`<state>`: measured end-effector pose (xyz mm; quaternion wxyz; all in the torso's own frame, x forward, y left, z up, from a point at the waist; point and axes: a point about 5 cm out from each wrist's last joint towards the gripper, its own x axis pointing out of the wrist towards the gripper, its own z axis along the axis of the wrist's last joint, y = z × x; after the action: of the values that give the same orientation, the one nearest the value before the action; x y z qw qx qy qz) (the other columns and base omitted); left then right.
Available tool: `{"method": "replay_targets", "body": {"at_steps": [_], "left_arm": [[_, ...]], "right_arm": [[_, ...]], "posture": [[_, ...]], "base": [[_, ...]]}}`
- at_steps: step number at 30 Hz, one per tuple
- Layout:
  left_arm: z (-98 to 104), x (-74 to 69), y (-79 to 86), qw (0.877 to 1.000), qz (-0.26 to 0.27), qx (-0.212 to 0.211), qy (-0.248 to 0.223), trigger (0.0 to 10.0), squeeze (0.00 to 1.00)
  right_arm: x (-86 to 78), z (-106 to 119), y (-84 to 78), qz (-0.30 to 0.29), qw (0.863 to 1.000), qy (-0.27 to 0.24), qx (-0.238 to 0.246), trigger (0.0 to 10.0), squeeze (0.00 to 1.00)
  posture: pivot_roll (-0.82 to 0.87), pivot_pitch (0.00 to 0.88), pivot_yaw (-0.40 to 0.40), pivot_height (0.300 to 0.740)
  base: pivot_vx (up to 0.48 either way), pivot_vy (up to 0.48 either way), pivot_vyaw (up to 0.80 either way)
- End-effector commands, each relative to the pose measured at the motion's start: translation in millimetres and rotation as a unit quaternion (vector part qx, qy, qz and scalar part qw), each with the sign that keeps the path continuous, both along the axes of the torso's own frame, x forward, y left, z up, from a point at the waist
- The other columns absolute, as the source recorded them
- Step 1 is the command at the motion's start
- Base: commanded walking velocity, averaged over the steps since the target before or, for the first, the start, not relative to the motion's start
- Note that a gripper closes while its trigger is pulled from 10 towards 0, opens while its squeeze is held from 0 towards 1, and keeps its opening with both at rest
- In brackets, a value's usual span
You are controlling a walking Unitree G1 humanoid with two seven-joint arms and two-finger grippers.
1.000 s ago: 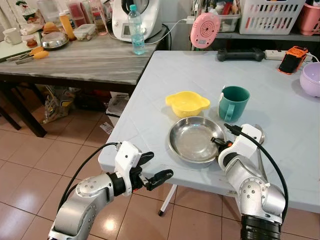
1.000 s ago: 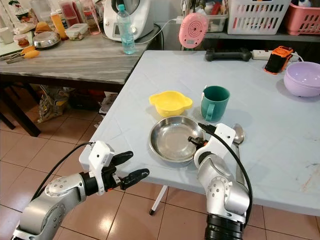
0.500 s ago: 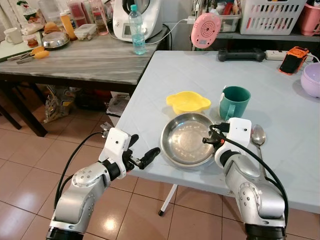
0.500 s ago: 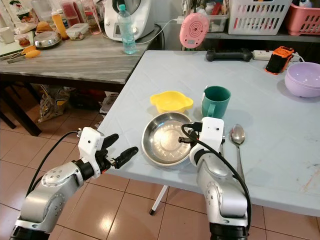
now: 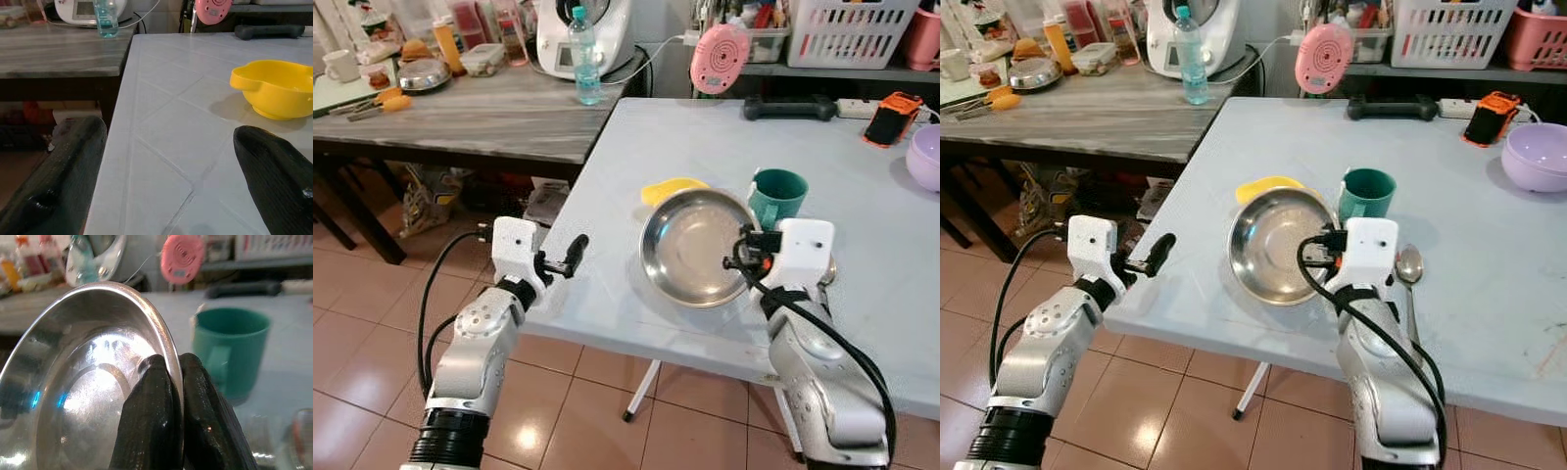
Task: Setting the table
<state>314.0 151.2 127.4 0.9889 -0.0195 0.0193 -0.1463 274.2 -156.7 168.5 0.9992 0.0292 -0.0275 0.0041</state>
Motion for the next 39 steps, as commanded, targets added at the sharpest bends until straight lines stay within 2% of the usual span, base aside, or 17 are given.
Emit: {"method": "replay_targets", "body": {"at_steps": [1, 6, 7, 14, 19, 24, 39], "left_arm": [[-8.2, -2.1, 3.3, 1.0, 0.015, -0.003, 0.012, 10.0, 0.0], [-11.6, -2.8, 0.8, 1.0, 0.015, -0.008, 0.016, 10.0, 0.0], [-12.9, -3.0, -2.4, 0.999, 0.001, -0.025, 0.024, 10.0, 0.0], [-10.6, -0.4, -2.1, 1.0, 0.014, -0.008, 0.014, 10.0, 0.0], [-12.8, -0.4, -0.2, 0.999, 0.02, -0.02, 0.021, 10.0, 0.0], [-14.5, -2.6, -1.3, 0.999, 0.019, -0.023, 0.022, 10.0, 0.0], [-14.8, -1.8, -1.2, 1.0, 0.007, -0.017, 0.021, 10.0, 0.0]], "right_arm": [[-6.9, 11.8, -5.8, -0.015, 0.999, -0.04, -0.011, 10.0, 0.0], [-10.3, 9.0, -10.9, -0.037, 0.999, -0.037, -0.011, 10.0, 0.0], [-11.0, 7.7, -11.4, -0.041, 0.999, -0.035, -0.004, 10.0, 0.0], [-10.6, 7.6, -7.1, -0.033, 0.999, -0.039, -0.012, 10.0, 0.0], [-10.1, 10.0, -8.0, -0.037, 0.998, -0.044, -0.003, 10.0, 0.0], [-10.2, 12.5, -7.2, -0.032, 0.998, -0.051, -0.006, 10.0, 0.0], [-11.6, 14.7, -2.5, -0.038, 0.997, -0.061, -0.018, 10.0, 0.0]], "posture": [[-0.15, 0.0, 0.069, 0.74], [-0.15, 0.0, 0.067, 0.74], [-0.15, 0.0, 0.068, 0.74], [-0.14, 0.005, 0.07, 0.74], [-0.14, 0.006, 0.065, 0.74], [-0.14, 0.008, 0.061, 0.74], [-0.15, 0.018, 0.068, 0.74]], "base": [[0.0, 0.0, 0.0], [0.0, 0.0, 0.0], [0.0, 0.0, -0.69], [0.0, 0.0, -0.77], [0.0, 0.0, -0.77], [0.0, 0.0, -0.16], [0.0, 0.35, -0.04]]}}
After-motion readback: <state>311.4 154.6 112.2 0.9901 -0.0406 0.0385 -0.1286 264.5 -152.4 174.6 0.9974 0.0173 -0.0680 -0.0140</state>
